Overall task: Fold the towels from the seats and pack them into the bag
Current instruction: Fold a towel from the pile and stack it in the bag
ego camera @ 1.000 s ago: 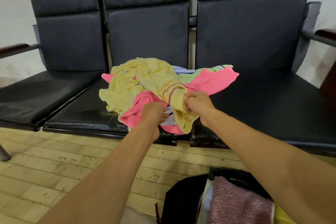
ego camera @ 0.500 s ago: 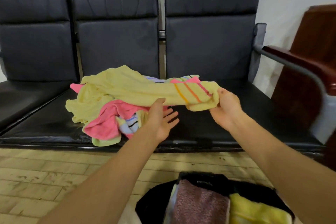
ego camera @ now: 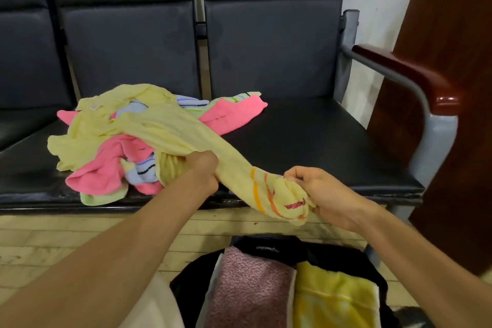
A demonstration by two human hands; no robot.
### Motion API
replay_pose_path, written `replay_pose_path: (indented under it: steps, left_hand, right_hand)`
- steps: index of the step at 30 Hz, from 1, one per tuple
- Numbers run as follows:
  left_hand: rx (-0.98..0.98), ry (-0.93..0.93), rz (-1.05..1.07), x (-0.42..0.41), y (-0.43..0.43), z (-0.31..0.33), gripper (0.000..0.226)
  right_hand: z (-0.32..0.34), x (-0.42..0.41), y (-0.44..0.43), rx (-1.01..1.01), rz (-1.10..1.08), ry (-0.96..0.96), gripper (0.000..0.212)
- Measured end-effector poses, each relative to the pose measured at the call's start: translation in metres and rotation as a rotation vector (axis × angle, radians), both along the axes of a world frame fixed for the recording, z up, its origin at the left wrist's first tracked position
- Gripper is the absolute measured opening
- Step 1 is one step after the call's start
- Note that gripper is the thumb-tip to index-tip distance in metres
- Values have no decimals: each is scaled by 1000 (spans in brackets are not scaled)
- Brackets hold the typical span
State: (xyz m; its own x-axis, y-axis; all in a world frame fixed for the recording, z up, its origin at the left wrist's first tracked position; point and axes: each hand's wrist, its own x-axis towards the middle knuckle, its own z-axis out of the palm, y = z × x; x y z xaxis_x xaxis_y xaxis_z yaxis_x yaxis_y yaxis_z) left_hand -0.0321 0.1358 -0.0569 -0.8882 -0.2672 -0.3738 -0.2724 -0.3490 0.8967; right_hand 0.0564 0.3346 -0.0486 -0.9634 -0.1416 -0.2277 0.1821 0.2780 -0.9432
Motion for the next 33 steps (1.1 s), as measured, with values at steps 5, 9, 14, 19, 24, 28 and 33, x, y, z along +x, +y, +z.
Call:
replay_pose_path:
  steps: [5, 9, 14, 19, 24, 28, 33]
  left_hand:
    - [-50, 52, -179, 13, 13, 7, 49]
    - [-5, 98, -401, 39, 21, 15, 45]
    - [-90, 113, -703, 64, 25, 19, 56]
    - [-212, 73, -832, 86, 21, 16, 50]
    - [-131, -70, -811, 93, 16, 12, 38]
    - [-119, -82, -817, 95, 22, 8, 47]
    - [-75, -45, -792, 106, 35, 16, 42]
  right_hand:
    - [-4, 11, 7, 148, -79, 119, 19]
    - [-4, 15, 2, 74, -171, 164, 15]
    - [-22, 3, 1, 253, -286, 166, 33]
    - [-42, 1, -9, -254, -385, -201, 49]
    - [-32, 7, -10, -522, -281, -245, 36]
    - [-19, 16, 8, -367, -357, -118, 34]
    - [-10, 35, 22, -370, -345, -19, 29]
